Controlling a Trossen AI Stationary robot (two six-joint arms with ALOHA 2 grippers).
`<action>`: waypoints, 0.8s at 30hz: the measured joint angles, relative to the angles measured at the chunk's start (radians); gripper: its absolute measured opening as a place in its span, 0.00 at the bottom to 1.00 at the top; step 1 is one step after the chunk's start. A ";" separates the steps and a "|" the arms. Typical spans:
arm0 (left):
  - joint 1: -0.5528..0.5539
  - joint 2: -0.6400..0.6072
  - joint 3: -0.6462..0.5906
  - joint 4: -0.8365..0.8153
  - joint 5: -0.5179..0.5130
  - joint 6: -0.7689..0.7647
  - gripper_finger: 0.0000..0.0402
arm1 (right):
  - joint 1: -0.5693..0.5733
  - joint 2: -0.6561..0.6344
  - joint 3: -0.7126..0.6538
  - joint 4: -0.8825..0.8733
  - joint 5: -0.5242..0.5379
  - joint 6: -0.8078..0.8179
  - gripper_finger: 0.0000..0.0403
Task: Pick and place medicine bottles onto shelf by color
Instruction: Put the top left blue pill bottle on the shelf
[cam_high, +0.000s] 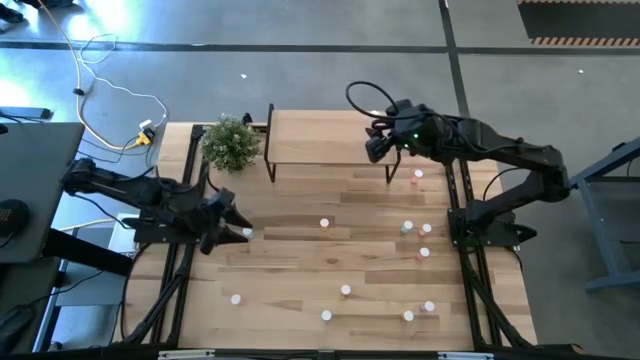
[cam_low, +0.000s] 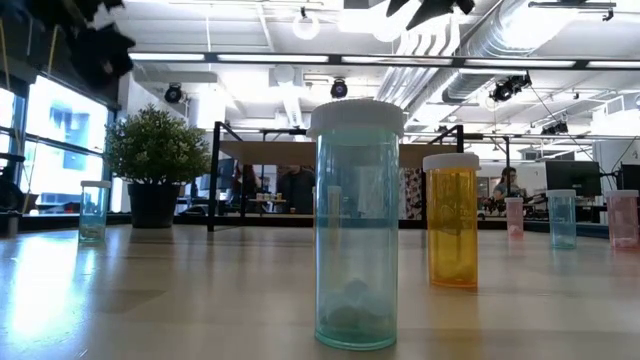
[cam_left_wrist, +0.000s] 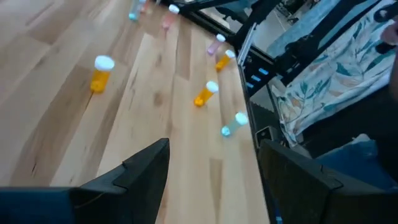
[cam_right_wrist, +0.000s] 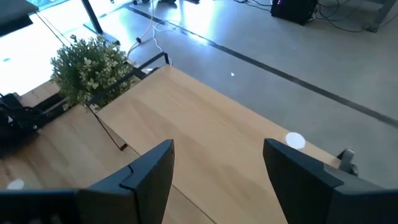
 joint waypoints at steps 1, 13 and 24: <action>-0.006 0.014 0.031 -0.013 -0.005 0.002 0.59 | 0.000 -0.005 0.000 -0.006 -0.001 -0.009 0.59; -0.083 0.210 0.247 -0.378 -0.179 -0.050 0.59 | 0.000 -0.031 0.000 -0.079 -0.001 -0.044 0.59; -0.271 0.358 0.220 -0.401 -0.484 -0.321 0.59 | 0.000 -0.031 0.000 -0.109 -0.001 -0.095 0.59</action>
